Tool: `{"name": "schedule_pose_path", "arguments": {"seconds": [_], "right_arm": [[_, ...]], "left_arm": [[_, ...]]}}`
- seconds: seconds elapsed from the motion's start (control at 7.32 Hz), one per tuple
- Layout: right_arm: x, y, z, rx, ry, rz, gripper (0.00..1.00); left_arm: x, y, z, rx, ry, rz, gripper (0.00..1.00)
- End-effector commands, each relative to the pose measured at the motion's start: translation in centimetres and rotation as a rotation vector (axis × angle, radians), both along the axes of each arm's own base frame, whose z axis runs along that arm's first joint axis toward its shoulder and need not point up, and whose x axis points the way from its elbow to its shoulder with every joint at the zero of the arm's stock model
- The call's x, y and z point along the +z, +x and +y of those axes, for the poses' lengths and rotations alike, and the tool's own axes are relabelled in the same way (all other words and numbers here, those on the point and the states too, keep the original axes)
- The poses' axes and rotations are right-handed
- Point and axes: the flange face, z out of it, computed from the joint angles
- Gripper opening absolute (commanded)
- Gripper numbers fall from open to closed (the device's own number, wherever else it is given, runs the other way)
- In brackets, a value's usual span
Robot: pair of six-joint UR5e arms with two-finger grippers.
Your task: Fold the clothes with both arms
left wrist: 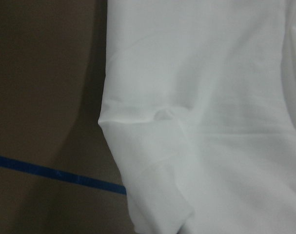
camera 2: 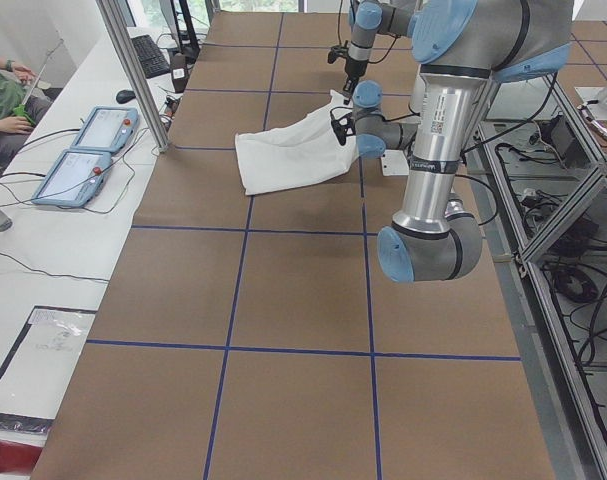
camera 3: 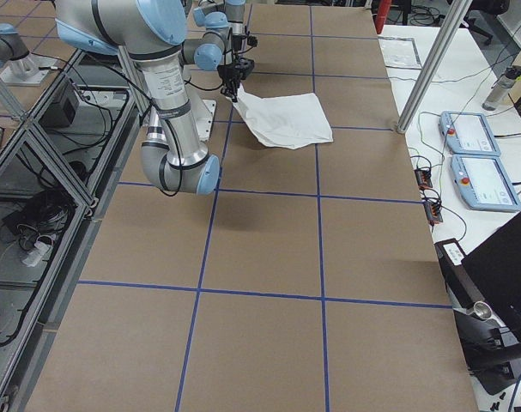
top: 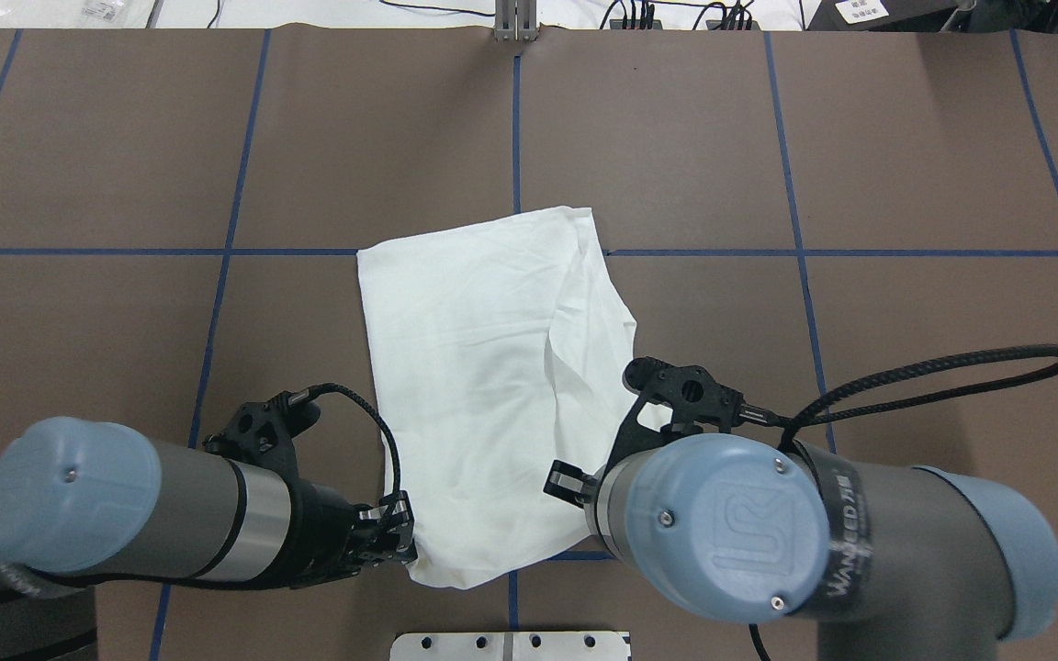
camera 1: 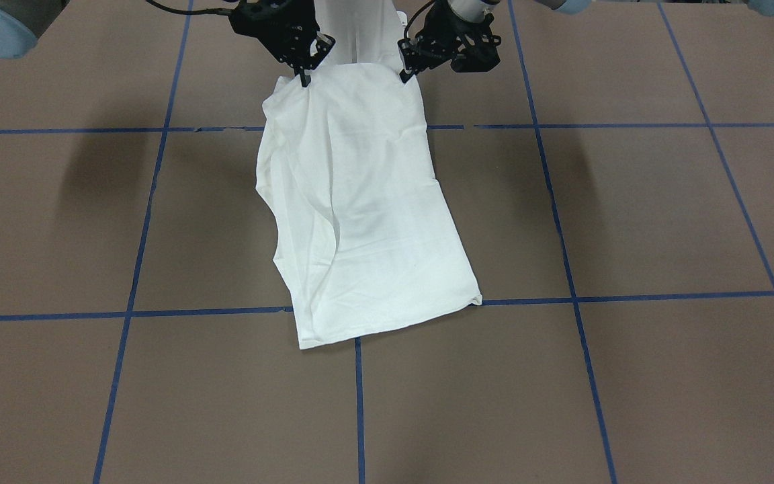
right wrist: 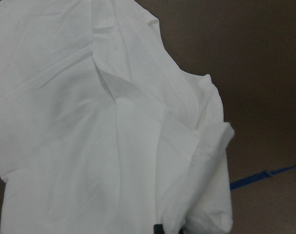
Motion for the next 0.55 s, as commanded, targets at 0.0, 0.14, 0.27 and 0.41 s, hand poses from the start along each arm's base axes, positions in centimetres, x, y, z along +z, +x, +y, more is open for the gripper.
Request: {"name": "schedule_pose_path", "arguments": {"seconds": [0.0,0.14,0.27,0.41], "right_arm": [[-0.9,2.9,1.3,-0.006,-0.009,0.001,0.00],[-0.4,1.8,0.8,-0.006,0.000,0.026,0.00],[0.0,1.0,-1.3,0.022,0.030,0.060,0.00],[-0.9,0.6,-3.9,0.025,0.075,0.078,0.00]], "left_arm": [[-3.3,-3.5,2.1,0.070,-0.019,0.004,0.00],[-3.0,-3.1,1.5,0.070,-0.009,-0.007,0.00],[-2.4,-3.8,-1.8,0.030,0.082,-0.025,0.00],[-2.5,-3.5,-6.0,-0.022,0.131,-0.079,0.00]]}}
